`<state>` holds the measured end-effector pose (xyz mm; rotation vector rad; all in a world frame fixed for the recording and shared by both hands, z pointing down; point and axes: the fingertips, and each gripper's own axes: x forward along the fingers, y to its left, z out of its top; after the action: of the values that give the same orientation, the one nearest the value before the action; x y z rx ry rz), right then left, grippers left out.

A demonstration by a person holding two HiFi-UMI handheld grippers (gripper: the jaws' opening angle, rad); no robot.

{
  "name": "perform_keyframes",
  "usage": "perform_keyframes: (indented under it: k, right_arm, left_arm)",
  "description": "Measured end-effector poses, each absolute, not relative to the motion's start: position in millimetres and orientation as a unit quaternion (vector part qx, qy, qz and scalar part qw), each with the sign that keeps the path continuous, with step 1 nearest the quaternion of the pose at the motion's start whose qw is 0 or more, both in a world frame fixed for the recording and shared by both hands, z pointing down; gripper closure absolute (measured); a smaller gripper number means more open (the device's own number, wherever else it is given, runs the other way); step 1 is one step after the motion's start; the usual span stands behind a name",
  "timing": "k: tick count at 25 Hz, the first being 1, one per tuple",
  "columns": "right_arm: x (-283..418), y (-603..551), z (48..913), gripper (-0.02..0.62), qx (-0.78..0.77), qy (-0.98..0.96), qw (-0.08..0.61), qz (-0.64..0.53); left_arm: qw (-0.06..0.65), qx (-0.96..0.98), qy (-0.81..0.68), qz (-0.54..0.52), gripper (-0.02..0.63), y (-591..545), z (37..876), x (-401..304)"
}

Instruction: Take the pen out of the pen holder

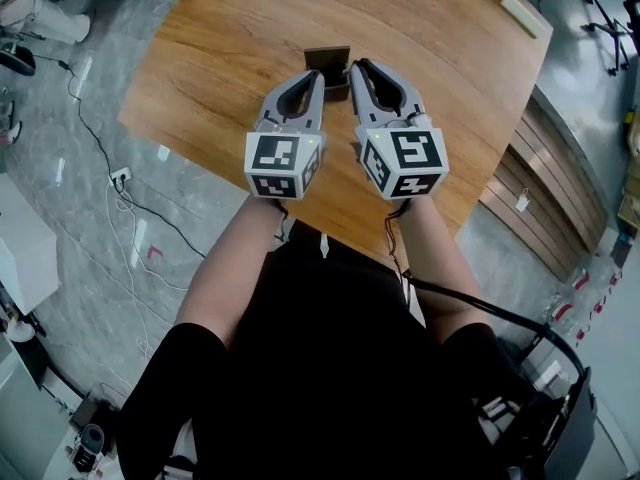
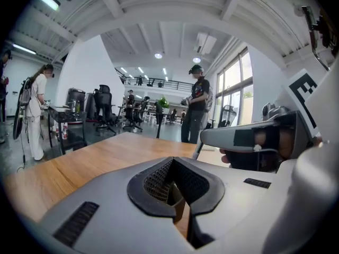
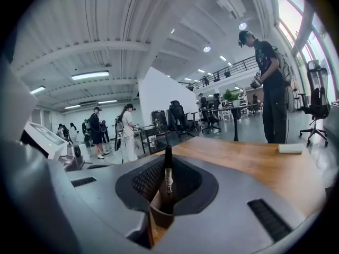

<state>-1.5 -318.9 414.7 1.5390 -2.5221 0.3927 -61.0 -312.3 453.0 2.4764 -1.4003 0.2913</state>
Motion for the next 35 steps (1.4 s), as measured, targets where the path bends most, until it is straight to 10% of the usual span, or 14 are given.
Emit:
perform_keyframes:
  k: [18, 35]
  right_arm:
    - [0.0, -282.1, 290.1, 0.552, 0.517, -0.854, 0.041, 0.046]
    - [-10.5, -318.5, 383.6, 0.552, 0.508, -0.852, 0.075, 0.106]
  left_arm:
    - [0.082, 0.869, -0.482, 0.078, 0.606, -283.4, 357.9, -54.5]
    - [0.125, 0.857, -0.489, 0.101, 0.606, -315.3, 429.8, -69.8]
